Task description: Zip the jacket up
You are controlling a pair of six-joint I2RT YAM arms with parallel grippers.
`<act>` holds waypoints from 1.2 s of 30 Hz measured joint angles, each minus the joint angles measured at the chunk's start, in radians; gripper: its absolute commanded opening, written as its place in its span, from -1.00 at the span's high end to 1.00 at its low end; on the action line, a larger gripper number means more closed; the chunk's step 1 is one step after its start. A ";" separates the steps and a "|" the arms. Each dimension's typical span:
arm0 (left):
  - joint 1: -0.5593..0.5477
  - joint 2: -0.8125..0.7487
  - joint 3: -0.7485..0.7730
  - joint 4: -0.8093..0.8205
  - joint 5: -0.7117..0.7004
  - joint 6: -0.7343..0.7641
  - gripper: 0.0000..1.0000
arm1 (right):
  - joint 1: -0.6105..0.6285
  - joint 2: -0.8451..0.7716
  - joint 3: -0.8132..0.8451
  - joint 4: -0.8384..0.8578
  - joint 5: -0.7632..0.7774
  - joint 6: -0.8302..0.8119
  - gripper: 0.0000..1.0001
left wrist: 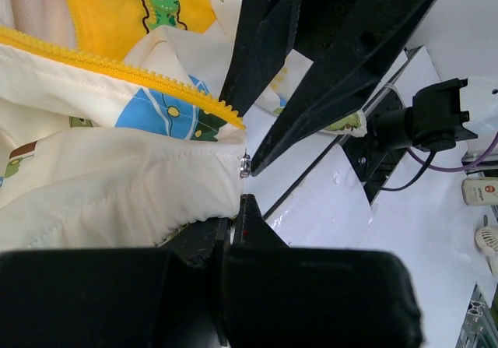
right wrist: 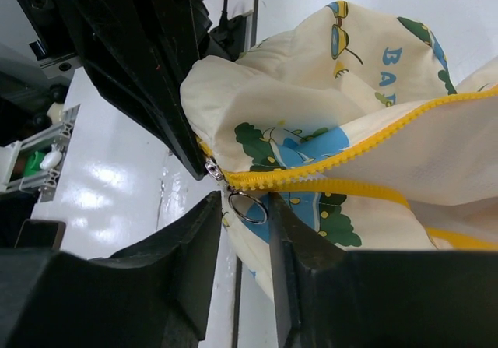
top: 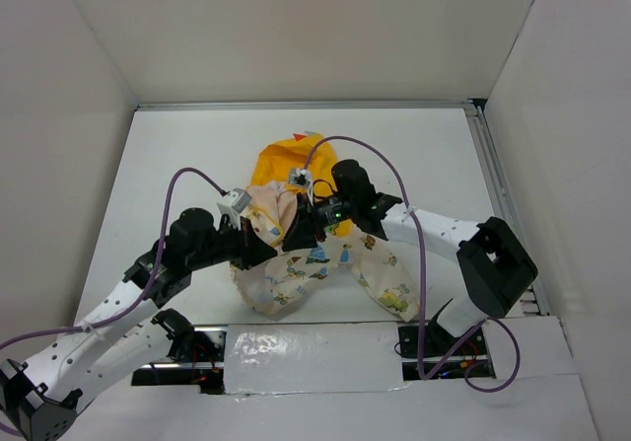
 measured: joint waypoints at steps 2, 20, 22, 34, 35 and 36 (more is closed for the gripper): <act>0.000 -0.001 -0.001 -0.001 -0.002 0.000 1.00 | 0.000 0.000 0.000 0.000 0.006 -0.003 0.62; 0.000 -0.012 -0.011 -0.011 -0.032 -0.009 1.00 | 0.043 -0.037 0.091 -0.208 0.320 -0.003 1.00; 0.001 -0.017 -0.011 -0.018 -0.036 -0.010 1.00 | 0.056 -0.038 0.106 -0.255 0.410 -0.003 1.00; 0.002 -0.079 -0.031 -0.035 -0.042 -0.041 1.00 | -0.006 0.093 0.238 -0.374 0.890 0.100 1.00; 0.002 -0.085 -0.043 -0.033 -0.041 -0.056 1.00 | -0.034 0.125 0.269 -0.387 0.926 0.109 1.00; 0.002 -0.091 -0.055 -0.033 -0.041 -0.060 1.00 | -0.058 0.153 0.294 -0.393 0.958 0.117 1.00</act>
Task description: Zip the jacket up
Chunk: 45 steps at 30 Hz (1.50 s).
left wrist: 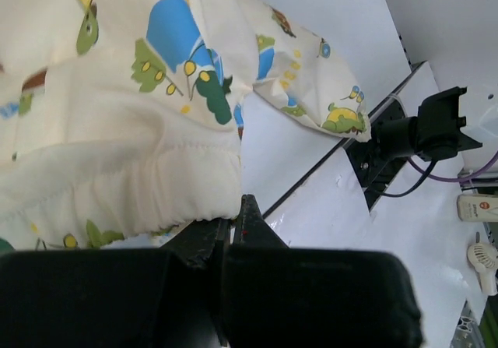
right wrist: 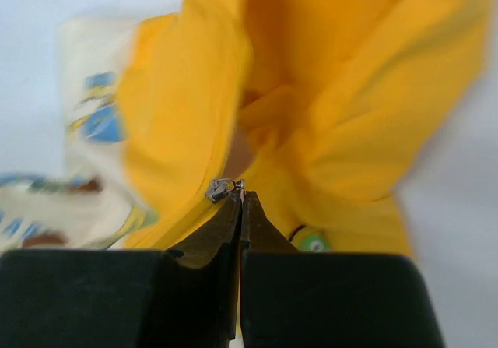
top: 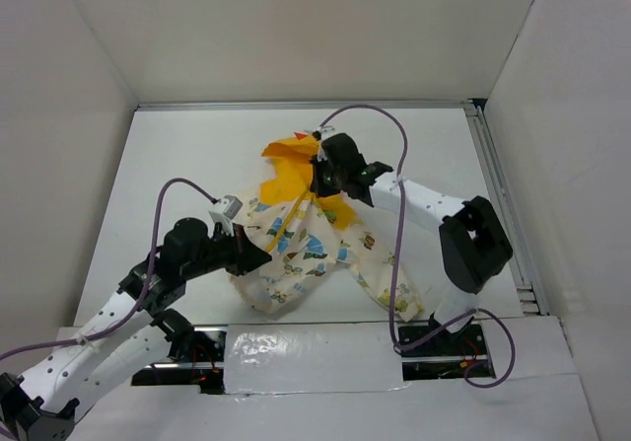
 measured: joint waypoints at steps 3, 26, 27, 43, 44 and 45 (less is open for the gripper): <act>0.000 -0.020 -0.031 -0.002 0.004 -0.021 1.00 | -0.096 0.087 0.097 -0.044 0.069 0.026 1.00; -0.003 0.222 0.155 -0.355 -0.248 -0.369 -0.98 | -0.410 -0.052 0.174 -0.137 0.032 0.014 -0.99; -0.003 0.228 0.201 -0.398 -0.268 -0.393 -0.99 | -0.415 -0.101 0.146 -0.124 0.029 0.027 -1.00; 0.026 0.224 0.546 -0.570 -0.504 -0.366 -0.98 | -0.562 -0.892 -0.195 -0.180 0.285 0.192 -0.99; 0.037 0.246 0.552 -0.559 -0.501 -0.354 -0.98 | -0.563 -0.925 -0.214 -0.184 0.301 0.193 -0.99; 0.053 0.264 0.556 -0.546 -0.497 -0.334 -0.99 | -0.565 -0.953 -0.231 -0.188 0.315 0.195 -1.00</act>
